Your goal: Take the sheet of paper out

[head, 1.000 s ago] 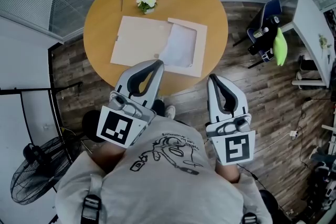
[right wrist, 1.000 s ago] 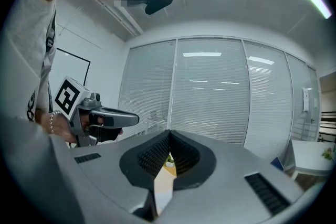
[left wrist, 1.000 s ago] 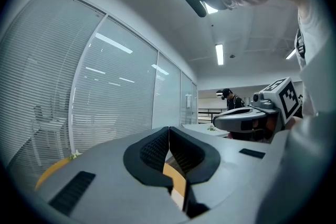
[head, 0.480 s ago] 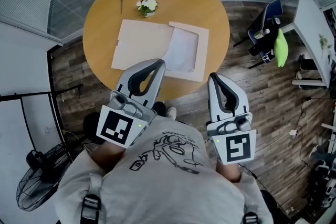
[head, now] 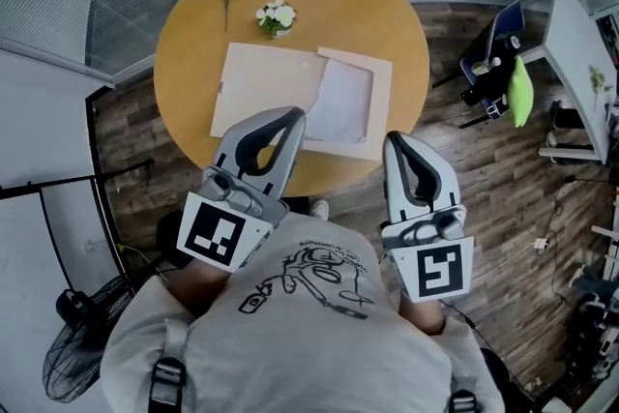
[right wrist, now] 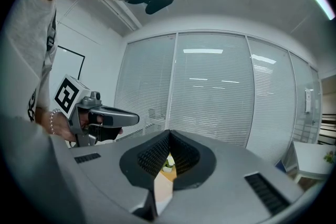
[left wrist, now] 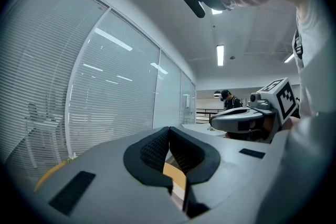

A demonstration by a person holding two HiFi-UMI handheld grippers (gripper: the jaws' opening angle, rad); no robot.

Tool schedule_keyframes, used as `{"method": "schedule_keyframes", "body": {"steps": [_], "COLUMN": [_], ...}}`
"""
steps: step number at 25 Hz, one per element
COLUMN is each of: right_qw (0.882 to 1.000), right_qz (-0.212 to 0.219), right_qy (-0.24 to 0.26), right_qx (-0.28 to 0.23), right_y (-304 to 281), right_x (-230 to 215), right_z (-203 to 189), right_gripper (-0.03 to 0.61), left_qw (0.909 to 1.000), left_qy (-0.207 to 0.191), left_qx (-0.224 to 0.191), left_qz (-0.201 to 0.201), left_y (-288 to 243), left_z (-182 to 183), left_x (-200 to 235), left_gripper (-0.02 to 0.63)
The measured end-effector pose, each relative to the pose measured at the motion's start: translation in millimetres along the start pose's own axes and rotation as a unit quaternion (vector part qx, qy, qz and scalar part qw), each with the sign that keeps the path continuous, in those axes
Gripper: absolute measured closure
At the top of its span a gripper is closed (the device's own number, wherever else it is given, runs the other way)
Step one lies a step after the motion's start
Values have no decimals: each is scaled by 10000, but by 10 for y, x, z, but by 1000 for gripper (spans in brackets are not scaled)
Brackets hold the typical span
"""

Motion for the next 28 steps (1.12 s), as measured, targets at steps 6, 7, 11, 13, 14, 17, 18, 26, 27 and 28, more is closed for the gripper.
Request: {"method": "schedule_keyframes", "body": {"steps": [6, 7, 11, 13, 14, 17, 18, 26, 27, 28], "right_qw": [10000, 10000, 10000, 10000, 10000, 9999, 9999, 9997, 9997, 9997], "right_qz": [-14, -18, -41, -63, -74, -107, -119, -193, -203, -209], "right_qy": [14, 16, 32, 28, 21, 6, 5, 23, 34, 44], "right_qx": [29, 24, 39, 44, 42, 51, 52, 110, 103, 89], "right_y": [-255, -290, -437, -496, -523, -591, -607, -643, -637, -630], "right_x": [20, 27, 83, 100, 107, 138, 150, 176, 169, 162], "right_z": [30, 36, 53, 44, 36, 17, 16, 1, 6, 12], "right_gripper": [571, 572, 572, 571, 571, 571, 571, 571, 572, 571], "left_qw": [10000, 10000, 9999, 9999, 9999, 9997, 9997, 9992, 9991, 9991], "left_qy": [35, 49, 94, 110, 122, 137, 140, 271, 274, 281], "left_qx": [4, 7, 17, 15, 24, 64, 68, 101, 126, 145], "left_qz": [2, -7, -44, -75, -97, -166, -181, -281, -290, -290], "left_y": [-58, -64, -80, -94, -101, -114, -117, -162, -173, -185], "left_z": [-27, -33, -56, -74, -90, -146, -156, -249, -267, -286], "left_x": [255, 291, 457, 513, 533, 593, 614, 676, 669, 661], "left_gripper": [594, 594, 594, 594, 594, 594, 594, 592, 592, 592]}}
Point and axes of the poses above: the fingertips, and each gripper's own axes: y backward along the fingers, x to its left, z out of its top, the point moved 6 cm from there along y, backward along the fingers, and after that the axes turned 6 degrees about -y, right-handed, at the moved point
